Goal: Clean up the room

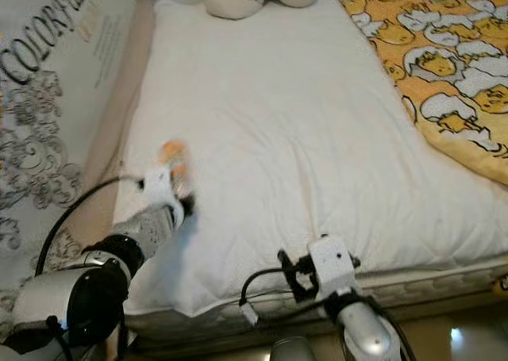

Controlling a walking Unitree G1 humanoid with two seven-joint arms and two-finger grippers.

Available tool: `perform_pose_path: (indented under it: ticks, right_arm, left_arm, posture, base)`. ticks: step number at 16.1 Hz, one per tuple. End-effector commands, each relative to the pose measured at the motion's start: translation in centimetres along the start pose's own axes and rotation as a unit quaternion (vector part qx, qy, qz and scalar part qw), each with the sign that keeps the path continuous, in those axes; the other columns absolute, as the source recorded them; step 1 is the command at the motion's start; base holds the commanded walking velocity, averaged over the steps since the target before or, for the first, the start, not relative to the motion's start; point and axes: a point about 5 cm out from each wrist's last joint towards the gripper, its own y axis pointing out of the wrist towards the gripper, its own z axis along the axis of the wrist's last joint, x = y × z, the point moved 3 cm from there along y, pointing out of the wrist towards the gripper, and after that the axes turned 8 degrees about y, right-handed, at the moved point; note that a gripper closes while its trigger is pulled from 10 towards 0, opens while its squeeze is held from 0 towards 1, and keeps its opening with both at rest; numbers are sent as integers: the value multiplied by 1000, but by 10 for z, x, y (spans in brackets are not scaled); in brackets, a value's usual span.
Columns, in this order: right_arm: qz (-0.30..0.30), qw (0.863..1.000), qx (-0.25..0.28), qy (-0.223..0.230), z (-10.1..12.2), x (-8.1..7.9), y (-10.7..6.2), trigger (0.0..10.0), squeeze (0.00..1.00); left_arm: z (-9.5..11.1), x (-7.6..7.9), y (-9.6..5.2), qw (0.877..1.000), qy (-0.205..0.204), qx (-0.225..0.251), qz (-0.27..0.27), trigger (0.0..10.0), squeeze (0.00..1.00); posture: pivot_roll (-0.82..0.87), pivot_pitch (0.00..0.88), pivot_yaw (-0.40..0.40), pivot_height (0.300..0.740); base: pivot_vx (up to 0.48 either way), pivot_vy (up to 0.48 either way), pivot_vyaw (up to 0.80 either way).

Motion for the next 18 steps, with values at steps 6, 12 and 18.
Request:
perform_pose_path:
  ticks: [6,12,18]
  right_arm:
    - [-6,996,83,-10,32,12,42,10000,0]
    - [15,995,95,-18,33,8,57,10000,0]
    - [-106,989,99,30,6,42,23,10000,0]
  left_arm:
    - [101,-7,-33,950,81,299,-36,0,0]
    - [83,-13,-33,953,137,270,-4,10000,1000]
    - [109,-6,-21,934,285,213,-14,10000,1000]
  posture:
    - [-263,0,125,736]
    - [-222,0,96,736]
    - [-285,0,107,736]
  base:
    - [0,0,0]
    - [0,0,0]
    - [0,0,0]
